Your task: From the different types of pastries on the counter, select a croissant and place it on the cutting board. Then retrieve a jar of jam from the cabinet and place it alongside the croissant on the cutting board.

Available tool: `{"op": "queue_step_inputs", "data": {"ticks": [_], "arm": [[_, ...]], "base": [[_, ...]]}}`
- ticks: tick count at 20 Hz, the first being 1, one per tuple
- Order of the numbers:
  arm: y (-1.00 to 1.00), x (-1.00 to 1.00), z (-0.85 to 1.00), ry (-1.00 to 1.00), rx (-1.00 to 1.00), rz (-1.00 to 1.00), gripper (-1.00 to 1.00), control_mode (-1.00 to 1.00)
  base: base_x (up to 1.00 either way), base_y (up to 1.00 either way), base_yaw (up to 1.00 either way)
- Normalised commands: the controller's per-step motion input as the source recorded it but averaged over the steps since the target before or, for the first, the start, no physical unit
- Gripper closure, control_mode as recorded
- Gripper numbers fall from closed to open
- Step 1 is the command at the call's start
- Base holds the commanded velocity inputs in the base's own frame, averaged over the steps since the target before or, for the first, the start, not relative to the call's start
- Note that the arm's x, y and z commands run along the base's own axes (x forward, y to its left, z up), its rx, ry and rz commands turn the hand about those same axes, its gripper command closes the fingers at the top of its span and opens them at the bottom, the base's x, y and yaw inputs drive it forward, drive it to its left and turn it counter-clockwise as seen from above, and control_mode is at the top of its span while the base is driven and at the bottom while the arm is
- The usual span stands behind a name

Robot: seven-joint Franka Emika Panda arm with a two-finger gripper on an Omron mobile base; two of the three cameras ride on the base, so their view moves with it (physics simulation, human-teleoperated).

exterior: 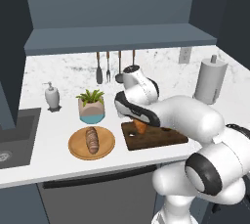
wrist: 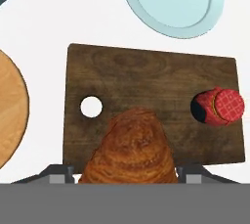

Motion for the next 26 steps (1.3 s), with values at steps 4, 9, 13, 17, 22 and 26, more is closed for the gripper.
{"op": "queue_step_inputs", "data": {"ticks": [4, 9, 13, 17, 22, 26], "arm": [[-0.09, 0.1, 0.24, 0.04, 0.04, 0.0, 1.0, -1.0], [-0.06, 0.3, -0.07, 0.37, 0.12, 0.0, 1.0, -1.0], [-0.01, 0.06, -0.14, 0.19, 0.02, 0.0, 1.0, -1.0], [-0.21, 0.19, -0.48, 0.02, -0.04, 0.0, 1.0, -1.0], [-0.04, 0.17, -0.35, 0.0, -0.02, 0.0, 1.0, -1.0], [0.0, 0.24, -0.37, -0.06, 0.0, 0.0, 1.0, -1.0]], "base": [[0.0, 0.0, 0.0], [0.0, 0.0, 0.0], [0.0, 0.0, 0.0], [0.0, 0.0, 0.0], [0.0, 0.0, 0.0], [0.0, 0.0, 0.0]]}}
